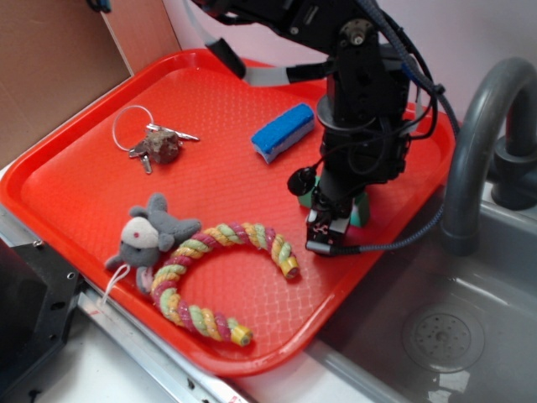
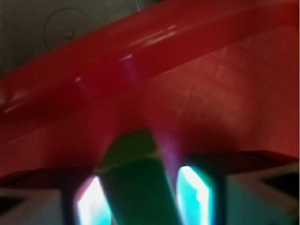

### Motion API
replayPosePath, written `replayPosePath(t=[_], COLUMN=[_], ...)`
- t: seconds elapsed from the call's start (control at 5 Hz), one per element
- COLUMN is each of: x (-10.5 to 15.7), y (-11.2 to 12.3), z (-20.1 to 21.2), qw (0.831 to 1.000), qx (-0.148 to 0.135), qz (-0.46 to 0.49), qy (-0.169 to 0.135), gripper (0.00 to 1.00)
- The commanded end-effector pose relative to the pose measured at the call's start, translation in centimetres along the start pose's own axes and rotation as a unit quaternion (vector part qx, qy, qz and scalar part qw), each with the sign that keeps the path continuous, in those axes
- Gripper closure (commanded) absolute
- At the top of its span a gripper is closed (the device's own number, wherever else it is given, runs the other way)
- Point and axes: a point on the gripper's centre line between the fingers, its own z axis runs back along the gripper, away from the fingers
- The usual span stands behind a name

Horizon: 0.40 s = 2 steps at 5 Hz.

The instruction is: Grab the green block.

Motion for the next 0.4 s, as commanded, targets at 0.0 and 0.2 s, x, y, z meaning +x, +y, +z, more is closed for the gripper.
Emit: replayPosePath(t=[0.0,0.2], x=[-2.3,-5.5], y=[0.7,1.7], z=[4.0,8.2], qw=[0.993,0.971], qx=[0.042,0.037], qz=[0.11,0.234], qy=[0.014,0.005], gripper=[1.0,1.0])
